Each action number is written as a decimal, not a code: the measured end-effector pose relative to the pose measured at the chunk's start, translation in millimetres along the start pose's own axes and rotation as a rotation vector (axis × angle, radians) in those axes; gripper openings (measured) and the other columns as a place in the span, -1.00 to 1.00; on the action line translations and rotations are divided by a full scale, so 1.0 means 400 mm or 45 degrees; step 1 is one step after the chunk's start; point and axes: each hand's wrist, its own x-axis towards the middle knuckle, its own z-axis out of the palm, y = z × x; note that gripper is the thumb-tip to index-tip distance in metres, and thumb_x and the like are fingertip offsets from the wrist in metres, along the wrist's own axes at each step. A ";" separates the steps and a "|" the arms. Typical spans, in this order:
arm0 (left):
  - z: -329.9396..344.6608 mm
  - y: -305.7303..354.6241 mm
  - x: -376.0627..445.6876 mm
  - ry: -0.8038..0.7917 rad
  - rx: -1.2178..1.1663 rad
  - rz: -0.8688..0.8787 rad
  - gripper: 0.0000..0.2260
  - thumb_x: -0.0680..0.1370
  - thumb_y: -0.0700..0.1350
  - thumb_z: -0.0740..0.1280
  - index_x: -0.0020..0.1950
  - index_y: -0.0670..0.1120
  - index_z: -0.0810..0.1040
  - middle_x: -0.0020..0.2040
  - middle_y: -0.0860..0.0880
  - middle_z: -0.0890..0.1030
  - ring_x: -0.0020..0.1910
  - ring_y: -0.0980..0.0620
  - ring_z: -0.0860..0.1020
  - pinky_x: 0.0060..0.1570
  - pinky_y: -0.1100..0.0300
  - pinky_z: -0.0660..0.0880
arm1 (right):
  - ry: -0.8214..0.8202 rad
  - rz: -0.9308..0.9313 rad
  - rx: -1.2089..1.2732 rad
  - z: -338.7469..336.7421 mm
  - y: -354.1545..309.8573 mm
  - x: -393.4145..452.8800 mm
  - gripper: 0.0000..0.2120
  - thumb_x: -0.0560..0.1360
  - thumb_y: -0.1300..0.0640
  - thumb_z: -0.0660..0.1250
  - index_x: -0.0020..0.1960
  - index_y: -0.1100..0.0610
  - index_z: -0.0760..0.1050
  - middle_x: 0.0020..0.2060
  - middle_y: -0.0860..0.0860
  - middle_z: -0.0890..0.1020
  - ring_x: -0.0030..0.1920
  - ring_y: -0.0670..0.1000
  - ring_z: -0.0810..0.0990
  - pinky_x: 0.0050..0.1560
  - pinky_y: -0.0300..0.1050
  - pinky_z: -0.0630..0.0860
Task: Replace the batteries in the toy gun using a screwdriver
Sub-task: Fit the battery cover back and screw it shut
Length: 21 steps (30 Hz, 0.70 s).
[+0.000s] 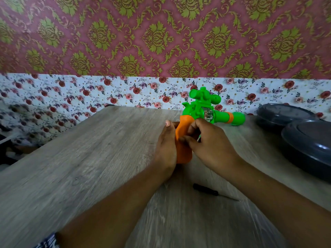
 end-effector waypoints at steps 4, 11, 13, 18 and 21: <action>0.001 0.000 0.000 0.015 0.020 0.009 -0.56 0.65 0.11 -0.11 0.04 0.03 0.55 0.07 -0.15 0.65 0.01 0.01 0.62 0.01 0.21 0.55 | -0.068 0.139 0.259 -0.009 0.006 0.008 -0.77 0.37 0.12 0.47 -0.28 0.07 0.40 -0.35 -0.08 0.49 -0.30 -0.05 0.48 -0.29 -0.16 0.42; -0.003 0.002 0.003 0.059 0.040 -0.102 -0.50 0.64 0.14 -0.10 0.28 -0.06 0.50 0.22 -0.16 0.59 0.21 -0.07 0.56 0.33 -0.06 0.41 | -0.012 0.067 0.243 0.010 0.008 0.000 -0.85 0.36 0.14 0.48 -0.29 0.09 0.51 -0.43 -0.13 0.52 -0.45 -0.15 0.45 -0.38 -0.33 0.38; -0.002 0.004 0.004 0.067 0.022 -0.104 -0.51 0.65 0.11 -0.09 0.29 -0.09 0.50 0.21 -0.17 0.59 0.20 -0.08 0.56 0.33 -0.07 0.41 | 0.041 0.008 0.177 0.015 0.001 -0.006 -0.88 0.37 0.18 0.46 -0.29 0.11 0.54 -0.40 -0.09 0.56 -0.41 -0.15 0.47 -0.35 -0.37 0.36; -0.002 -0.004 0.003 0.052 0.077 -0.052 -0.52 0.66 0.09 -0.07 0.24 -0.12 0.54 0.14 -0.17 0.63 0.16 -0.09 0.58 0.28 -0.04 0.45 | 0.087 0.086 0.223 0.020 0.003 -0.001 -0.88 0.35 0.20 0.46 -0.27 0.16 0.53 -0.42 -0.10 0.53 -0.41 -0.14 0.46 -0.31 -0.24 0.43; 0.000 -0.007 0.003 0.053 0.122 -0.026 -0.51 0.65 0.14 -0.06 0.28 -0.11 0.50 0.11 -0.21 0.62 0.15 -0.12 0.57 0.22 0.03 0.47 | 0.037 0.228 0.404 0.023 0.016 -0.001 -0.83 0.35 0.19 0.47 -0.30 0.22 0.50 -0.47 -0.04 0.49 -0.42 -0.03 0.46 -0.32 -0.04 0.45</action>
